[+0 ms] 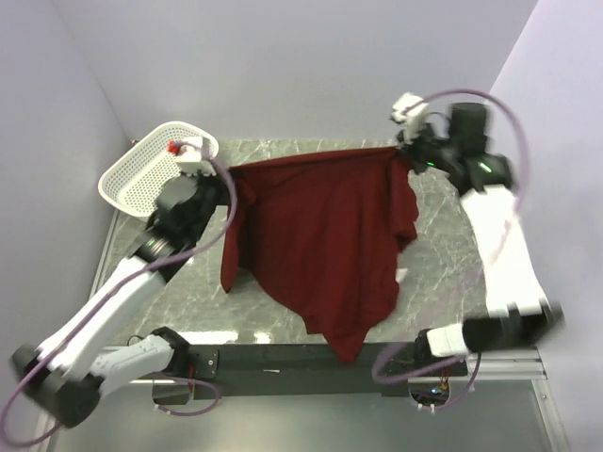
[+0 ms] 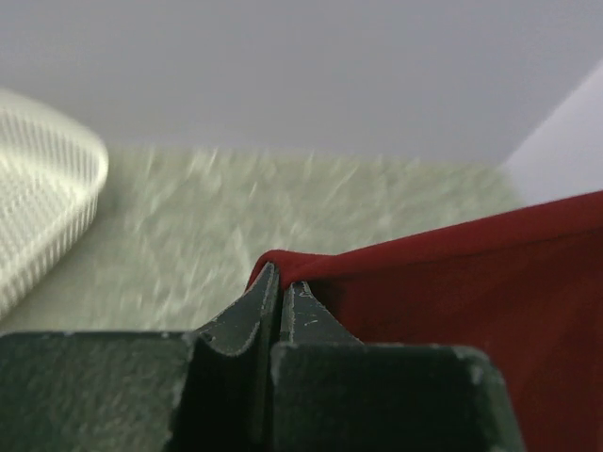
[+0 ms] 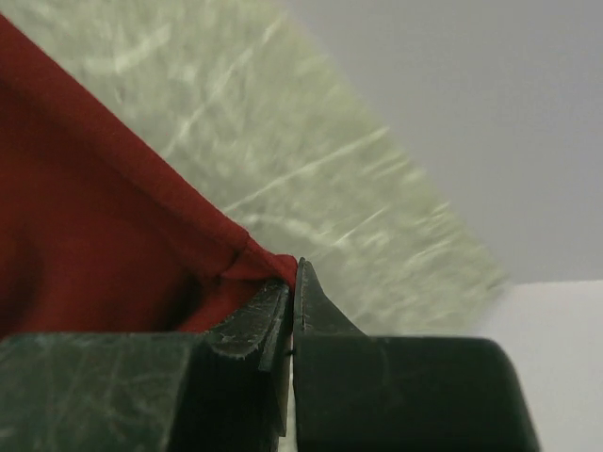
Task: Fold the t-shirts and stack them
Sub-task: Flatten the tshirt out
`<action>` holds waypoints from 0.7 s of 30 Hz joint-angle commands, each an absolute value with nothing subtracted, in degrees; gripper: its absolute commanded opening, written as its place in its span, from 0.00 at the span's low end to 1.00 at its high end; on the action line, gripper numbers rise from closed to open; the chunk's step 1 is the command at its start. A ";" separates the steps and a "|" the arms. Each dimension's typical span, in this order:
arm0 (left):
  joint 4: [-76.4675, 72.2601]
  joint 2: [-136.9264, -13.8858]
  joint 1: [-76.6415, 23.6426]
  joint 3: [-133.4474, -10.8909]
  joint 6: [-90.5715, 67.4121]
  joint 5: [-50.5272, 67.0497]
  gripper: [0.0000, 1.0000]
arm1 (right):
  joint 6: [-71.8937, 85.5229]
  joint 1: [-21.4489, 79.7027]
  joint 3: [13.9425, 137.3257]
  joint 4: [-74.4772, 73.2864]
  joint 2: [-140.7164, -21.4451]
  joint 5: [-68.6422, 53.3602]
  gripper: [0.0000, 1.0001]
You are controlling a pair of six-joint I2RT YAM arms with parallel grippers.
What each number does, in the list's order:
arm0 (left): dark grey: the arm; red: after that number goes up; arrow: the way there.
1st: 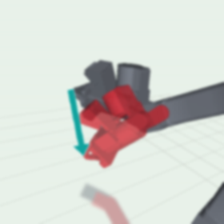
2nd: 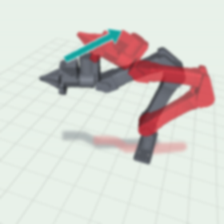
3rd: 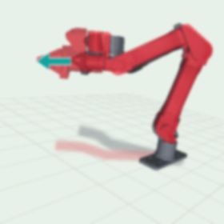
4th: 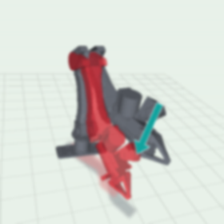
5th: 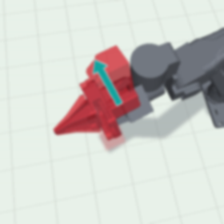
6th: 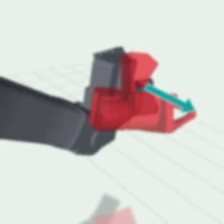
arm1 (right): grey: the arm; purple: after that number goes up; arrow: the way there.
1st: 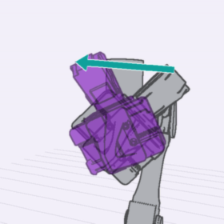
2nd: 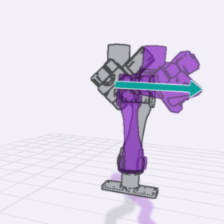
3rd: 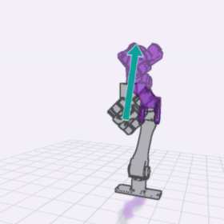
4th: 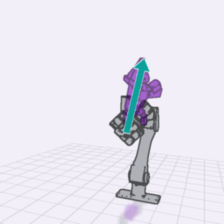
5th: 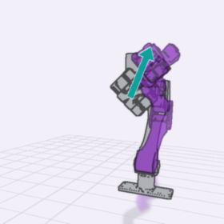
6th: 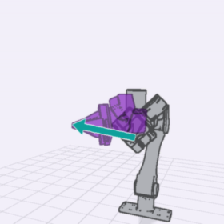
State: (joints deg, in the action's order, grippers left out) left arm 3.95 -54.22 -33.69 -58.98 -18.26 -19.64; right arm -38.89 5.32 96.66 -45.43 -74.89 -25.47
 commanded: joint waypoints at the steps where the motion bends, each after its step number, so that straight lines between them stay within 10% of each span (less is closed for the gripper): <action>1: 0.71 -61.83 -24.80 -53.55 -27.93 -11.46 0.00 | -37.88 4.48 93.25 -34.03 -86.43 -20.30 0.00; 10: -0.36 -94.64 -16.26 -65.10 -29.62 -0.53 0.00 | -32.61 4.92 123.09 -37.53 -122.13 -13.72 0.05; 15: 1.58 -102.82 -16.08 -72.76 -28.48 -4.64 0.04 | -27.70 6.41 128.76 -34.55 -127.88 -4.77 0.25; 17: 2.54 -103.27 -16.08 -75.84 -28.04 -6.76 0.32 | -26.37 7.38 126.75 -32.00 -126.66 -1.77 0.60; 21: 1.50 -97.41 -16.08 -76.82 -25.67 -9.15 0.71 | -21.72 6.60 122.35 -33.30 -120.51 -4.11 0.73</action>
State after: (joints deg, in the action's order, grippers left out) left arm 2.79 -103.44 -16.29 -74.02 -27.57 -5.93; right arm -26.39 6.70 123.57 -35.09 -128.14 -5.56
